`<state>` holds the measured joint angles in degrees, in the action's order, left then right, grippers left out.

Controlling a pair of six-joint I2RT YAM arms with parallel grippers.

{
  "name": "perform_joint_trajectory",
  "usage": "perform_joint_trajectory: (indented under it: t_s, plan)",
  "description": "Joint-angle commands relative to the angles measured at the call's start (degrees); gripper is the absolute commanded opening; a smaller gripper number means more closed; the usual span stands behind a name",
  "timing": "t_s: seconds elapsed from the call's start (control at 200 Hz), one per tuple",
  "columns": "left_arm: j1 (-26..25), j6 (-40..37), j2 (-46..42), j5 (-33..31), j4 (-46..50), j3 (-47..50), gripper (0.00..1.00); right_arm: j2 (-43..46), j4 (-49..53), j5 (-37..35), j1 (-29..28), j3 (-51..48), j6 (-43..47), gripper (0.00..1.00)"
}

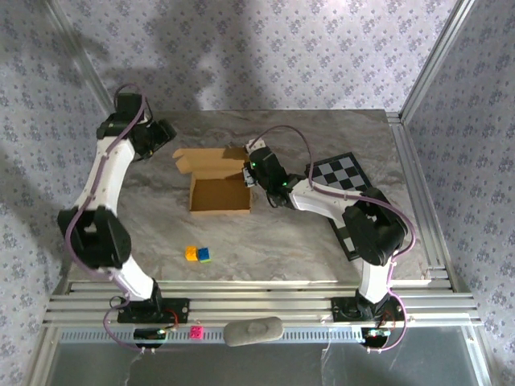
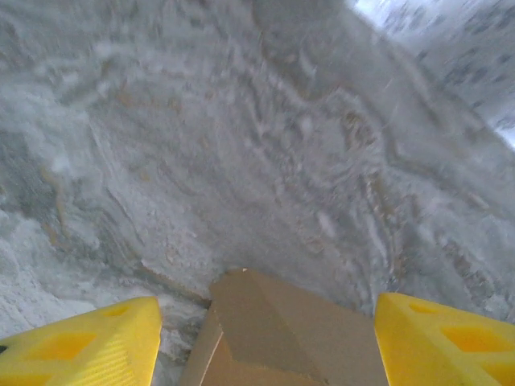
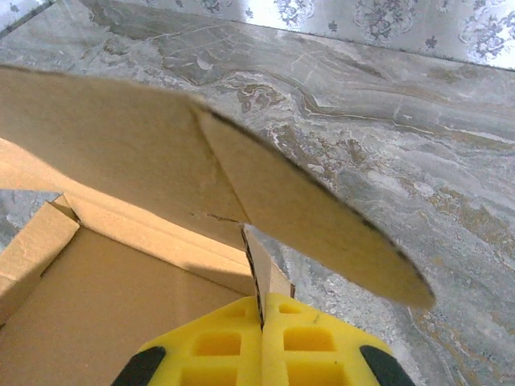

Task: Fold the paper box

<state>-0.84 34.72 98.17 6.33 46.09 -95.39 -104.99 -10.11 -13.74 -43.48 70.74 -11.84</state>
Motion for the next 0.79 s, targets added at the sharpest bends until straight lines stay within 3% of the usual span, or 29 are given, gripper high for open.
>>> perform_joint_trajectory:
  t_s: [0.0,0.385,0.79]
  plan:
    - [0.5,-1.2,5.2,5.8,10.3,-8.0,0.72,0.5,-0.7,1.3,0.3,0.5,3.4,0.00]
    - [0.3,13.0,9.6,18.2,2.3,-1.9,0.73,-1.3,0.3,2.2,0.8,3.1,2.7,0.00]
    - [-0.1,21.4,6.4,22.9,-4.2,5.5,0.64,-2.5,1.1,2.4,0.5,5.0,1.8,0.00]
